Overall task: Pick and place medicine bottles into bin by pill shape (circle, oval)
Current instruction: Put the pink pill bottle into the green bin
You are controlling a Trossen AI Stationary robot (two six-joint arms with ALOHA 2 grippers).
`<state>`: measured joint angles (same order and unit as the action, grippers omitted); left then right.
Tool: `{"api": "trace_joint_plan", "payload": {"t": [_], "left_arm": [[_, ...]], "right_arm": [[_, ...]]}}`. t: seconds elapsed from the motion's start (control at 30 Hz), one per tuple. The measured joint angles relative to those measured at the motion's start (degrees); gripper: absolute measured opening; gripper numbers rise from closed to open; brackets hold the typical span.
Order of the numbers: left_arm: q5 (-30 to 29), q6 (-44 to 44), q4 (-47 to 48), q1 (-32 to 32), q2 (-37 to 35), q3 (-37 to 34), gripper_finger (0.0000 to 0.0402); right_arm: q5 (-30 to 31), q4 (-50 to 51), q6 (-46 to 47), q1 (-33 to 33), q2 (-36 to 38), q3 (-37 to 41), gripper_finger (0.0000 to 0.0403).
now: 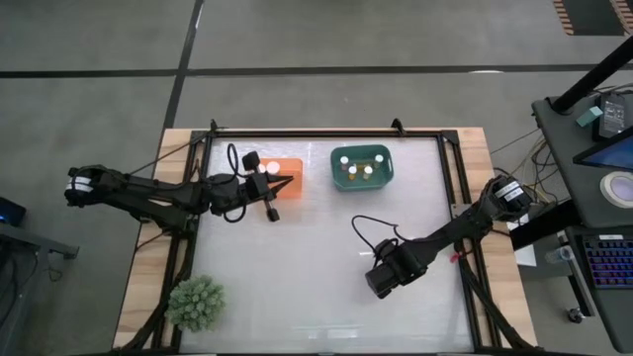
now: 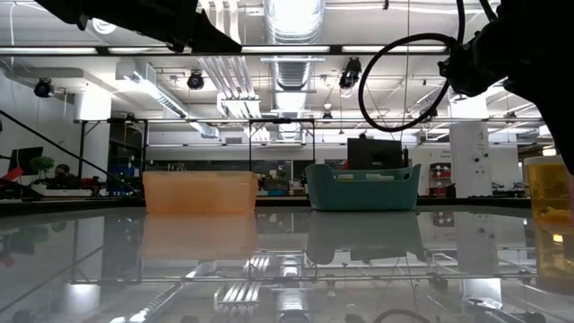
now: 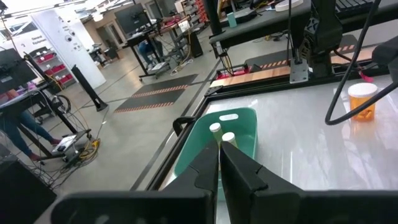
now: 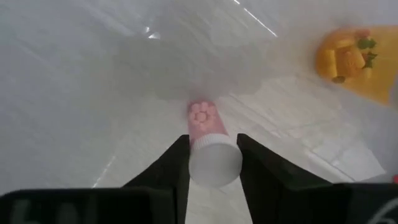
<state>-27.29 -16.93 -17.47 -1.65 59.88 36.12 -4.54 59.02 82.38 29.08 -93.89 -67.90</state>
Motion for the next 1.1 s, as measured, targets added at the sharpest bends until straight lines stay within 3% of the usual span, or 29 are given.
{"api": "trace_joint_plan", "payload": {"t": [0.3,0.47,1.1], "left_arm": [[0.0,0.0,0.0,0.0,0.0,0.0,0.0],[0.0,0.0,0.0,0.0,0.0,0.0,0.0],[0.0,0.0,0.0,0.0,0.0,0.0,0.0]], "right_arm": [[-0.6,0.1,-0.6,-0.2,0.2,0.0,0.0119],[-1.5,0.3,-3.0,-1.8,0.2,-1.9,0.0108],[0.0,1.3,-23.6,-13.4,0.1,-12.6,0.011]]}}
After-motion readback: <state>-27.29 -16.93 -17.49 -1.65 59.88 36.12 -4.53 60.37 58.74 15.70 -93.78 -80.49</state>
